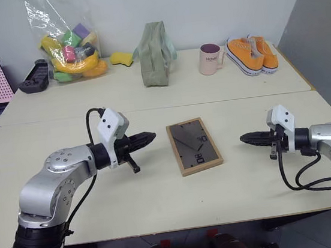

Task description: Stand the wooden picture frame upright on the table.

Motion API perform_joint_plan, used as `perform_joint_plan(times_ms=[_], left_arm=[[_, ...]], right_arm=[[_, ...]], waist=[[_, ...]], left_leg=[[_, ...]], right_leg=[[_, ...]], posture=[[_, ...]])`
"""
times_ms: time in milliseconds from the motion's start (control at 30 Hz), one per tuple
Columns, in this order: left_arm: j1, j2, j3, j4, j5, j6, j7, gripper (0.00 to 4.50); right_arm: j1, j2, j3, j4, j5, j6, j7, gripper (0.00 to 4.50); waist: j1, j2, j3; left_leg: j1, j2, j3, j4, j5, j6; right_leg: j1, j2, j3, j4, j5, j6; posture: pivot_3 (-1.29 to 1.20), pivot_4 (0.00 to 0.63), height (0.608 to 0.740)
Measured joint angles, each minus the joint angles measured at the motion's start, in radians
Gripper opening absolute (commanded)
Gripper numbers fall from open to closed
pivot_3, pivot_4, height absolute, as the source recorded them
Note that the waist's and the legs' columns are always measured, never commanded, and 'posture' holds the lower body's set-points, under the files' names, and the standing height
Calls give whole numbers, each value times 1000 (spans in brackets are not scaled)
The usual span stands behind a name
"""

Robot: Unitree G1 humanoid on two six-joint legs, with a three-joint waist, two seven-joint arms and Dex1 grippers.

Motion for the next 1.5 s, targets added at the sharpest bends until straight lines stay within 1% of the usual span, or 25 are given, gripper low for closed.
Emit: perform_joint_plan(times_ms=[533, 1133, 1233, 1333, 1500], left_arm=[[-19, 2, 2, 1, -4, 54, 51, 0], [-19, 3, 2, 0, -9, 55, 67, 0], [-3, 5, 1, 8, 3, 46, 67, 0], [21, -7, 0, 108, 63, -9, 92, 0], [2, -49, -5, 237, 129, -74, 117, 0]], right_arm=[[-1, 17, 0, 0, 1, 6, -4, 92], [-1, 32, 0, 0, -1, 6, -21, 92], [-1, 69, -1, 4, -14, -9, -59, 92], [-1, 151, 2, 30, -48, -47, -139, 92], [5, 210, 7, 45, -82, -89, -204, 92]], waist=[[0, 0, 0], [0, 0, 0], [-1, 0, 0], [-2, 0, 0], [8, 0, 0]], left_leg=[[0, 0, -1, 1, 0, 0], [-1, 0, -1, 1, 0, 0], [0, 0, -1, 1, 0, 0], [0, 0, -2, 2, 0, 0], [-1, 0, -2, 2, 0, 0]], right_leg=[[0, 0, -1, 0, 0, 0], [0, 0, -1, 0, 0, 0], [0, 0, -1, 0, 0, 0], [0, 0, -1, 1, 0, 0], [0, 0, -2, 1, 0, 0]], posture=[[0, 150, 740], [0, 150, 740], [0, 150, 740], [0, 150, 740], [0, 150, 740]])
